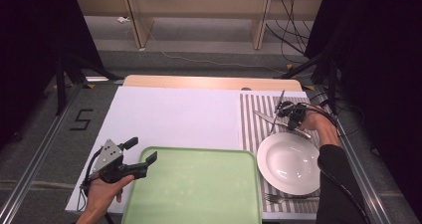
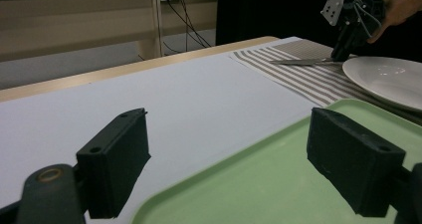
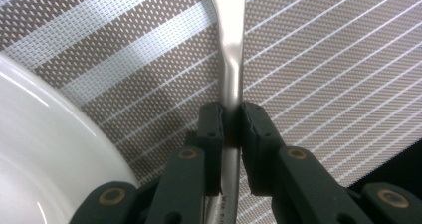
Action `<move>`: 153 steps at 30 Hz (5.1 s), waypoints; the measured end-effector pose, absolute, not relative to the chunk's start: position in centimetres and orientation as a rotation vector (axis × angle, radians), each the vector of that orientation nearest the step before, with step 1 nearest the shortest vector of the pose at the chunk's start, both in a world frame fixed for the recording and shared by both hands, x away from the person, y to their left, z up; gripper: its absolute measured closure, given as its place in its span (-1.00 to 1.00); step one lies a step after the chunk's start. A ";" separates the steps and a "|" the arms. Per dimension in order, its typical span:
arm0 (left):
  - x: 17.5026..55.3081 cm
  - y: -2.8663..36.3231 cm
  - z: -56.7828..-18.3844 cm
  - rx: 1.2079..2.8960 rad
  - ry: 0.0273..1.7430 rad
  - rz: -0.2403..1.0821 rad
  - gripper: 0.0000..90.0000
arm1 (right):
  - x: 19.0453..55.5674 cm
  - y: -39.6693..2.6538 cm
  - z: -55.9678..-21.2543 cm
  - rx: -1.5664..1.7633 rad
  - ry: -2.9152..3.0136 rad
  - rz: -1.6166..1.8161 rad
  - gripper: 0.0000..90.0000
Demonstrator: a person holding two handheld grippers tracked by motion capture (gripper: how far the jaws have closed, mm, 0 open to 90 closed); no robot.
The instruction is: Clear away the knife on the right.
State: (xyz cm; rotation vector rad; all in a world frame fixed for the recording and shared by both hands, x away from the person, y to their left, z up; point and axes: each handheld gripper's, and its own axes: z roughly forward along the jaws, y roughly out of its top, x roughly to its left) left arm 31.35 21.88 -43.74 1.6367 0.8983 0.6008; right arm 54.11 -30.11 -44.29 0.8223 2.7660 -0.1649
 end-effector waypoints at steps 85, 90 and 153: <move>31.1 22.4 -43.5 1.613 0.910 0.647 -0.64 | 33.0 -15.8 -38.5 0.738 2.802 0.657 0.78; 31.1 22.4 -43.5 1.604 0.906 0.648 -0.64 | 31.9 -15.2 -39.3 0.757 2.852 0.635 0.78; 30.9 22.4 -43.5 1.599 0.901 0.642 -0.64 | 29.1 -12.5 -45.3 0.807 3.051 0.273 0.75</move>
